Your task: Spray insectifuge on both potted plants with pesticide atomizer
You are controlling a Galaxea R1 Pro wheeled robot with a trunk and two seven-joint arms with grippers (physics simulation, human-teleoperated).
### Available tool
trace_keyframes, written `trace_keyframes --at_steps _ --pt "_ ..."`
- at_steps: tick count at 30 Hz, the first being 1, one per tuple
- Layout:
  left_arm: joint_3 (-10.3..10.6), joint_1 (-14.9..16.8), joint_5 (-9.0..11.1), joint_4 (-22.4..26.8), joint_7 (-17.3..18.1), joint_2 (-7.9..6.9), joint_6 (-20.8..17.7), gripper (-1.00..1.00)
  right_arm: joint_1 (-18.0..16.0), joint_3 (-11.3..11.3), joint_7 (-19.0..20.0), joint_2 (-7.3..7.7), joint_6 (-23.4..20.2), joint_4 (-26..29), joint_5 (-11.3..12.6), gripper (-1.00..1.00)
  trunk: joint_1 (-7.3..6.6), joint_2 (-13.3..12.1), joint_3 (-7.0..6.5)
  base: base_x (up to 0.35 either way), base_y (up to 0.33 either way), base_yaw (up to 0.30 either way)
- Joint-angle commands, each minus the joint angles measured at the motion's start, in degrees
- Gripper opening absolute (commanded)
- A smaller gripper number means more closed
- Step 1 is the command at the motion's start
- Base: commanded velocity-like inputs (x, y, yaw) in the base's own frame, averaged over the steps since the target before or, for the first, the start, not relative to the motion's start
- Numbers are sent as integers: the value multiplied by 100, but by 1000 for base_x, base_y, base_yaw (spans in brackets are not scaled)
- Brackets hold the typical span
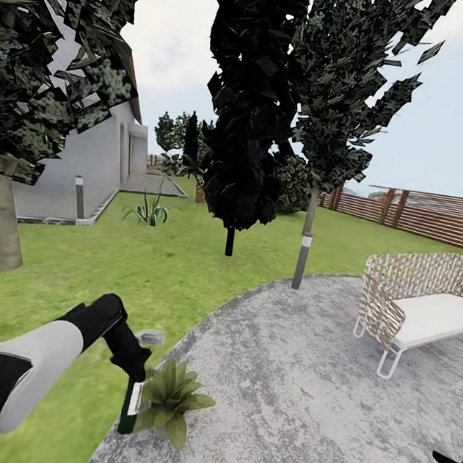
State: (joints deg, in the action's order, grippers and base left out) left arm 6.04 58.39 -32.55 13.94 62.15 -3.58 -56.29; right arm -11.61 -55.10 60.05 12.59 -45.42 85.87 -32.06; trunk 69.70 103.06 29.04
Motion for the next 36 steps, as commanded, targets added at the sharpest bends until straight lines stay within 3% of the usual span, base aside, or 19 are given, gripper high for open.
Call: trace_keyframes --at_steps 1,4,8,13,20,29,36 --pt "132 7 -90 -2 52 -3 -45 -100 -8 -8 59 -1 -28 7 -52 100 0 4 7 0 0 0" --pt "317 13 -266 -113 104 -2 -41 -100 -8 -14 60 -1 -41 9 -55 100 0 4 7 12 7 0" --pt "374 11 -305 -184 119 2 -35 -100 -8 -15 60 -2 -45 9 -55 100 0 4 7 148 111 0" --pt "388 6 -312 -281 122 6 -31 -100 -8 -18 60 -2 -46 3 -55 100 0 4 7 104 60 0" --pt "397 -15 -328 -835 110 21 -10 -100 -9 -10 61 -2 -52 0 -55 100 0 4 7 55 4 0" --pt "402 -38 -335 -890 105 76 -5 -100 -8 -1 62 -2 -55 0 -55 100 0 4 7 277 0 0" --pt "402 -38 -331 -895 104 77 -5 -100 -11 8 62 -2 -55 0 -55 100 0 4 7 43 0 0"
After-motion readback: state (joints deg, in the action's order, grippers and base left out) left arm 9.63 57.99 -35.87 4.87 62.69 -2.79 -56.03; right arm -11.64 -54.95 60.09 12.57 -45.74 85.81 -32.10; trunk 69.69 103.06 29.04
